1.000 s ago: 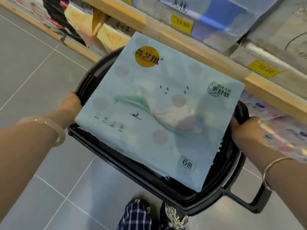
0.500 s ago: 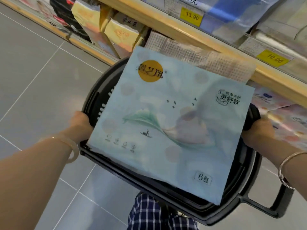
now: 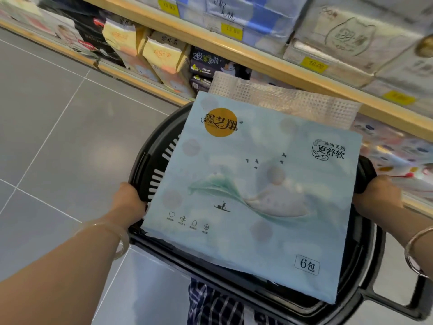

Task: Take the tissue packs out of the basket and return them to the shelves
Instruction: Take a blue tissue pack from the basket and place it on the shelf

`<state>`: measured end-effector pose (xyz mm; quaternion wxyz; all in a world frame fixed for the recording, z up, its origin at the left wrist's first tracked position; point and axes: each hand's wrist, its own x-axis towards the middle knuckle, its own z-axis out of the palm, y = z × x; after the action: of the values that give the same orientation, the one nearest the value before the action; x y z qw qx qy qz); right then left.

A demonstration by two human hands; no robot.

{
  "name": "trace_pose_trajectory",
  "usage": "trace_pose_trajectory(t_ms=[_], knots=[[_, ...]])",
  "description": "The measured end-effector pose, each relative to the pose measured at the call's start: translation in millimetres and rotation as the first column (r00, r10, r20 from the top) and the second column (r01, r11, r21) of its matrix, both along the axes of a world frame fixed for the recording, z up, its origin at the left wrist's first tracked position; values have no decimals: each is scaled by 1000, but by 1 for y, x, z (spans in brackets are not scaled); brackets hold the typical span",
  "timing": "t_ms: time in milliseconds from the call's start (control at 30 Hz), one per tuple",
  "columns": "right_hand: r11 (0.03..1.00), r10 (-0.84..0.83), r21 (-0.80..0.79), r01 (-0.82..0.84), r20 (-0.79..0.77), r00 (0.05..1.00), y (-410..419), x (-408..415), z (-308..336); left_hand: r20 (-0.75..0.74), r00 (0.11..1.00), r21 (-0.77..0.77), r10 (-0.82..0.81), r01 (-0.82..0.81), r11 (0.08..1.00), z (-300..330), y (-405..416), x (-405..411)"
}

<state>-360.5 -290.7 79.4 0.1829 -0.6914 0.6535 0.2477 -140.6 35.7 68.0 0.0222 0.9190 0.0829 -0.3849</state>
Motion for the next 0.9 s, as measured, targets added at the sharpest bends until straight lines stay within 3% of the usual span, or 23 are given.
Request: trace_pose_trajectory(t_ms=[367, 600, 900], knots=[[999, 33, -42, -26, 170, 985, -45, -128, 83, 97, 995, -73, 22, -14, 997, 75, -38, -129], [996, 51, -84, -39, 137, 989, -90, -221, 137, 84, 996, -126, 9, 2, 992, 112, -78, -226], [989, -89, -104, 103, 127, 988, -129, -340, 164, 40, 993, -141, -113, 118, 983, 129, -143, -311]])
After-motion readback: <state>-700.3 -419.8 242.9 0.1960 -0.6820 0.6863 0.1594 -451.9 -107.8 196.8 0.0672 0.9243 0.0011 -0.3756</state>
